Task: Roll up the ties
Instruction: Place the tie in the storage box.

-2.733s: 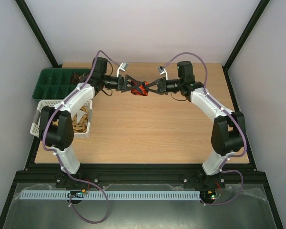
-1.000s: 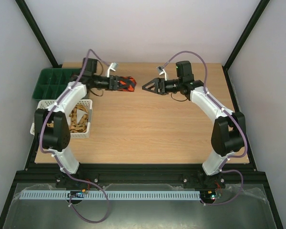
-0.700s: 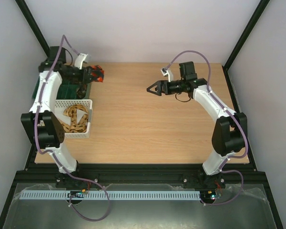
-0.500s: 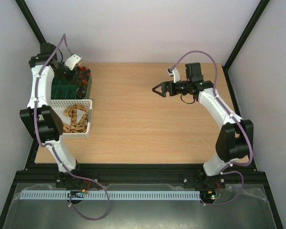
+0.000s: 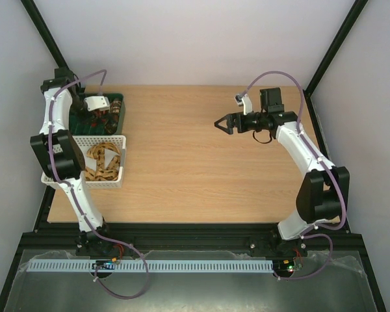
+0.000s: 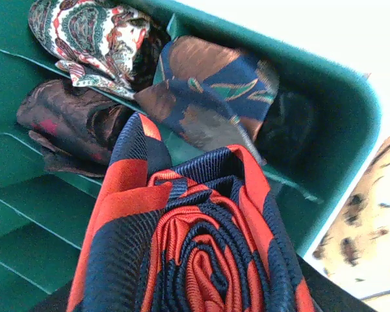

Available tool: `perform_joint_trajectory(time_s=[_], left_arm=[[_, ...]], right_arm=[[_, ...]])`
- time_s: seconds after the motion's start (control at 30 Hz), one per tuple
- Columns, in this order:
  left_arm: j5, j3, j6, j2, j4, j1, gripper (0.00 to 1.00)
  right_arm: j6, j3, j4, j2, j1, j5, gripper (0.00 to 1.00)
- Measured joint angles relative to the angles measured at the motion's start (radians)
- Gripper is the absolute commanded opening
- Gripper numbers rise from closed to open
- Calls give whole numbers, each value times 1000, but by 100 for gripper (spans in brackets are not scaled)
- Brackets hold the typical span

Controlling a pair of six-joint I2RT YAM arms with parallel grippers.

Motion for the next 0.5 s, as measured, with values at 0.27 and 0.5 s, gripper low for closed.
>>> perform_joint_trajectory(time_s=[0.27, 0.5], left_arm=[[-77, 27, 249, 68, 47, 1, 2], [-113, 39, 381, 132, 71, 0, 2]], right_arm=[[5, 2, -33, 52, -14, -7, 99], [6, 15, -46, 67, -20, -7, 99]])
